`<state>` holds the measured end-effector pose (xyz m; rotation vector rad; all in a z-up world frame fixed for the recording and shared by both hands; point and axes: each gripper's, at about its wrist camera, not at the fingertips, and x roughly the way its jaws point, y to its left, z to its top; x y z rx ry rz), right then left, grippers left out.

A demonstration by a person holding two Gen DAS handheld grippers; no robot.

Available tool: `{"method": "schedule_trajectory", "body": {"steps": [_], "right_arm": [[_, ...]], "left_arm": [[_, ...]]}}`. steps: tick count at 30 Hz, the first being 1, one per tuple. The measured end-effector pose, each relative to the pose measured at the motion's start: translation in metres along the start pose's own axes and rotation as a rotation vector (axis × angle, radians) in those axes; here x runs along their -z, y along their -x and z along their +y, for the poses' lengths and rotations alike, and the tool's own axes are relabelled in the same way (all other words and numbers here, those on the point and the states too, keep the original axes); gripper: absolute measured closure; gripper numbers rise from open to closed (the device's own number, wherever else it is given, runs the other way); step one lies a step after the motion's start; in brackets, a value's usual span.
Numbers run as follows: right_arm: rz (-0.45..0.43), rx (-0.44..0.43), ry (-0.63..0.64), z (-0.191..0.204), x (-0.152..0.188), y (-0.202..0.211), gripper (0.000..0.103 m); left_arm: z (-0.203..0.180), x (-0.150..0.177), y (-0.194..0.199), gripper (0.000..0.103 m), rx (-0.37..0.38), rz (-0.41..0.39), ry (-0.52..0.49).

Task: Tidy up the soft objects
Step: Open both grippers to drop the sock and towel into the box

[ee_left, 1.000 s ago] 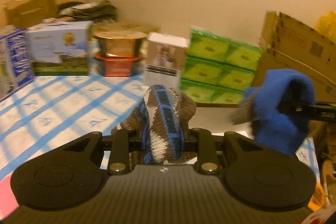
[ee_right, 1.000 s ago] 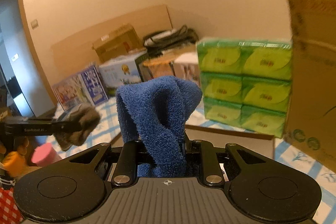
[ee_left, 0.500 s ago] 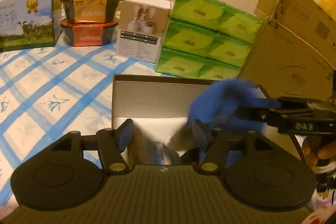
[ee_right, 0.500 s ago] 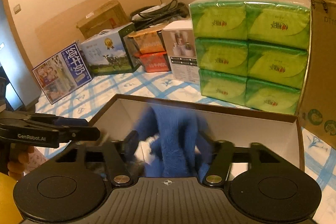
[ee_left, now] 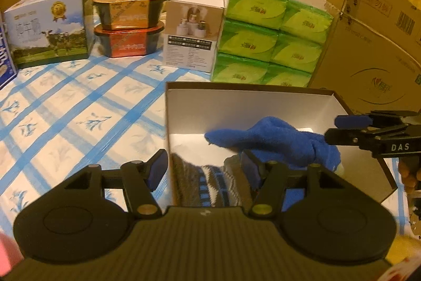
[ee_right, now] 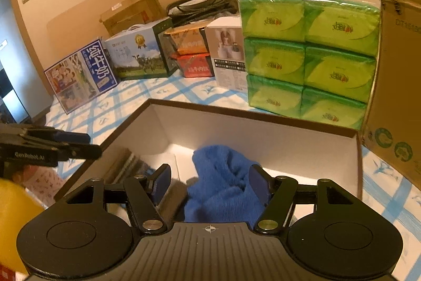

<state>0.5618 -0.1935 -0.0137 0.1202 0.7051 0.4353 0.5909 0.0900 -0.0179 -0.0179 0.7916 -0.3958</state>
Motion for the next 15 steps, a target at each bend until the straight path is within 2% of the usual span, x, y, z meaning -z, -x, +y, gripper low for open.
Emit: {"method": "schedule_trajectory", "body": {"steps": [8,15], "right_arm": [[0.003,-0.001,-0.016,0.002,0.015,0.040,0.037],[-0.018,-0.020,-0.038,0.007,0.038,0.092,0.037]], "left_arm": [[0.007,0.016,0.046,0.045,-0.057,-0.031,0.075],[0.003,0.051,0.109,0.046,-0.125,-0.073,0.141]]}}
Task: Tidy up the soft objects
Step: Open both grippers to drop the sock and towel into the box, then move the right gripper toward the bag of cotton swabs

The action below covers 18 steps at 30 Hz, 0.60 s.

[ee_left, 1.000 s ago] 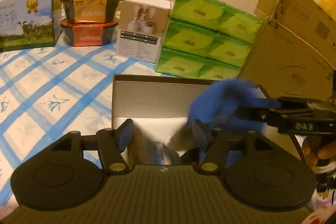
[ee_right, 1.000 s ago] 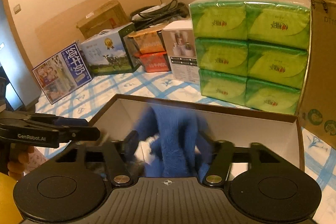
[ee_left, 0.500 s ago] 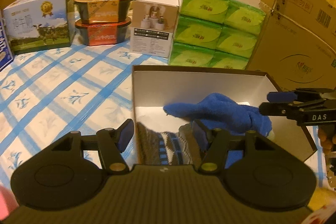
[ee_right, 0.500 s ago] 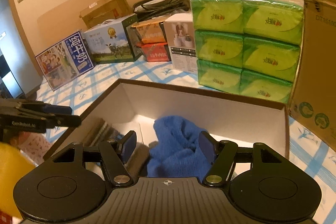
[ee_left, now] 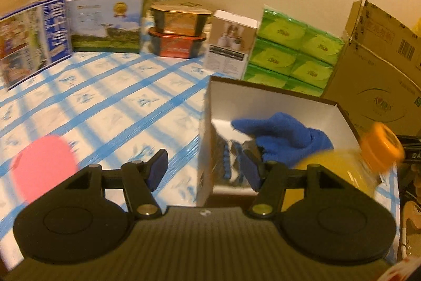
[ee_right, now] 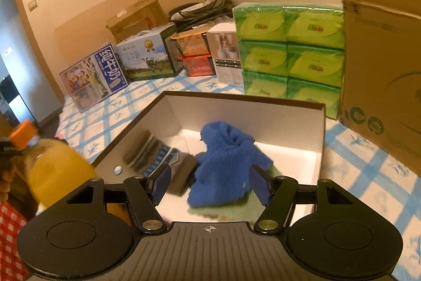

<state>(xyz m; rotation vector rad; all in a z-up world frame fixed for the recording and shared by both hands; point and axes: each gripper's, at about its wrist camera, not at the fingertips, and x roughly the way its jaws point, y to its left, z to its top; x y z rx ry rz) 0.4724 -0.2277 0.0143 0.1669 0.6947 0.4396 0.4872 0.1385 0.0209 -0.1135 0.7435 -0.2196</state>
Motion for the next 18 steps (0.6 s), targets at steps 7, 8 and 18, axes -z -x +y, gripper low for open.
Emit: {"method": "schedule_trajectory", "body": {"steps": [7,8,18], "right_arm": [[-0.013,-0.034,-0.061,0.009,0.038,0.049,0.037],[-0.012,-0.040,-0.069,0.011,0.045,0.056,0.037],[-0.031,-0.111,-0.185,0.031,0.111,0.118,0.037]], "left_arm": [[-0.022,0.043,0.073,0.045,-0.067,-0.027,-0.010],[-0.026,0.050,0.081,0.045,-0.073,-0.017,-0.012],[-0.074,0.139,0.134,0.045,-0.056,0.039,0.056]]}}
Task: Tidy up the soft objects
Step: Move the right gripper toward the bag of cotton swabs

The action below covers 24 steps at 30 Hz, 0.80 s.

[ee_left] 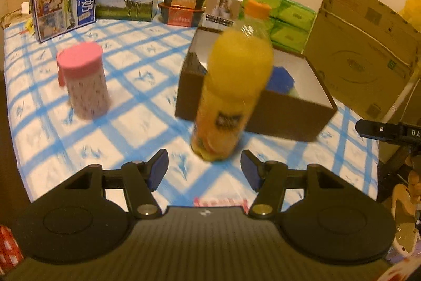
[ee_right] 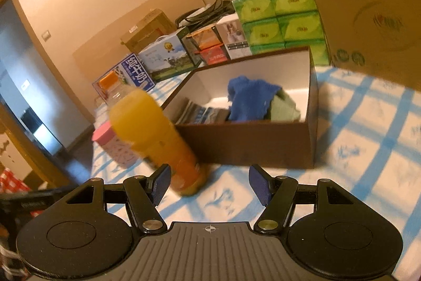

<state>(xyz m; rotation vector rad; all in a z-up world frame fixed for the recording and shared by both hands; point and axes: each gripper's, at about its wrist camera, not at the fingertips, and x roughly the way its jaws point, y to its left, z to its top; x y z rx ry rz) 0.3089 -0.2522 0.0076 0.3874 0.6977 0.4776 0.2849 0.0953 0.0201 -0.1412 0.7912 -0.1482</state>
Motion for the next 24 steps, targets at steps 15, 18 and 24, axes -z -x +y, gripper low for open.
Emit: {"method": "schedule_trajectory", "body": {"steps": [15,18,24], "right_arm": [[0.034,0.034,-0.121,0.002,0.087,0.036,0.031],[0.033,0.084,-0.121,-0.001,0.105,0.038,0.030],[0.080,0.200,-0.022,-0.001,0.131,0.034,0.030]], "left_arm": [[-0.033,0.076,0.048,0.045,-0.105,-0.049,0.063],[-0.038,0.092,0.050,0.045,-0.141,-0.052,0.063],[-0.045,0.119,0.040,0.045,-0.132,0.000,0.073]]}}
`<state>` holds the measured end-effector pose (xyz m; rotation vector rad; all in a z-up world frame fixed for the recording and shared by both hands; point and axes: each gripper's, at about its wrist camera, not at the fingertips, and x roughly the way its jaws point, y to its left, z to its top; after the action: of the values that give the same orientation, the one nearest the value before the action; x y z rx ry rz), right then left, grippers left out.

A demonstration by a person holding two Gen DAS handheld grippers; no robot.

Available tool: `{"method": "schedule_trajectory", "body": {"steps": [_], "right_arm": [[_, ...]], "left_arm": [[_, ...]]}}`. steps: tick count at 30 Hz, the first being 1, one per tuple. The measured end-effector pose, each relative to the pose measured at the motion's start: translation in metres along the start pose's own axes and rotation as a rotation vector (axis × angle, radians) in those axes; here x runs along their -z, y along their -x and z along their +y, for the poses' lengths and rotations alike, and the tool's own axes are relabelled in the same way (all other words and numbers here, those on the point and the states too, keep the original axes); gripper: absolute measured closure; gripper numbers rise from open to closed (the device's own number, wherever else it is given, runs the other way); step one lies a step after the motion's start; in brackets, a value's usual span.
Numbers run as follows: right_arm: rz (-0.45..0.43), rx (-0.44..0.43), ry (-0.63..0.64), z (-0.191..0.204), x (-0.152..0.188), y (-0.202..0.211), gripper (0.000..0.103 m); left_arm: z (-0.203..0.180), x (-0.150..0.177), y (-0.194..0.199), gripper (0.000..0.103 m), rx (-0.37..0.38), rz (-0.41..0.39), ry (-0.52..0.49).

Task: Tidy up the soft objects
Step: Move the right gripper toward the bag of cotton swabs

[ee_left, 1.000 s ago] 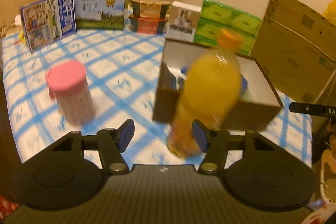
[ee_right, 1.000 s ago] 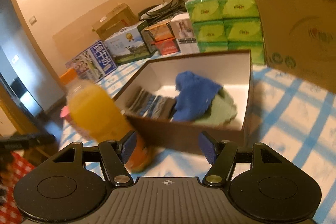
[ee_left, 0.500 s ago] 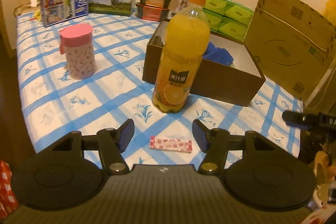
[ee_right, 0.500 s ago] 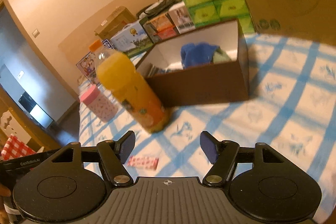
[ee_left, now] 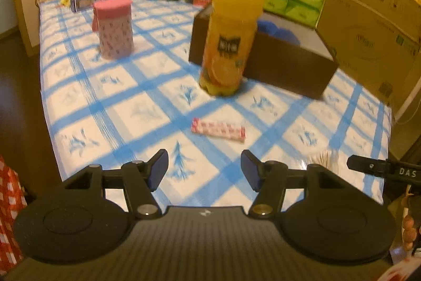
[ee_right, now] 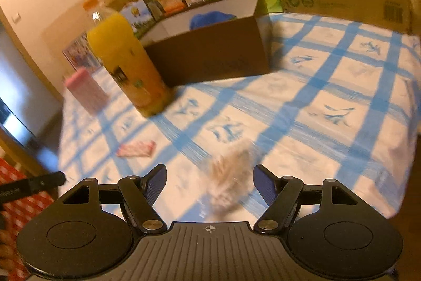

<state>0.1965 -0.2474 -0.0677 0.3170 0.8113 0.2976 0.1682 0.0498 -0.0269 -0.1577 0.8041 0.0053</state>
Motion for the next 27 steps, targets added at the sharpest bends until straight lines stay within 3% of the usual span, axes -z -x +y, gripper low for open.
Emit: {"method": "schedule_trajectory", "body": {"steps": [6,12,27], "right_arm": [[0.003,0.066,0.094,0.002,0.013,-0.006,0.030],[0.029,0.075,0.112,0.003,0.020,-0.023,0.030],[0.042,0.148,0.307,0.016,0.029,-0.071,0.029]], "left_arm": [[-0.007,0.014,-0.007,0.045,0.022,0.033,-0.015],[-0.015,0.024,-0.019,0.045,-0.022,0.050,-0.072],[-0.012,0.034,-0.045,0.045,0.010,0.108,-0.057]]}}
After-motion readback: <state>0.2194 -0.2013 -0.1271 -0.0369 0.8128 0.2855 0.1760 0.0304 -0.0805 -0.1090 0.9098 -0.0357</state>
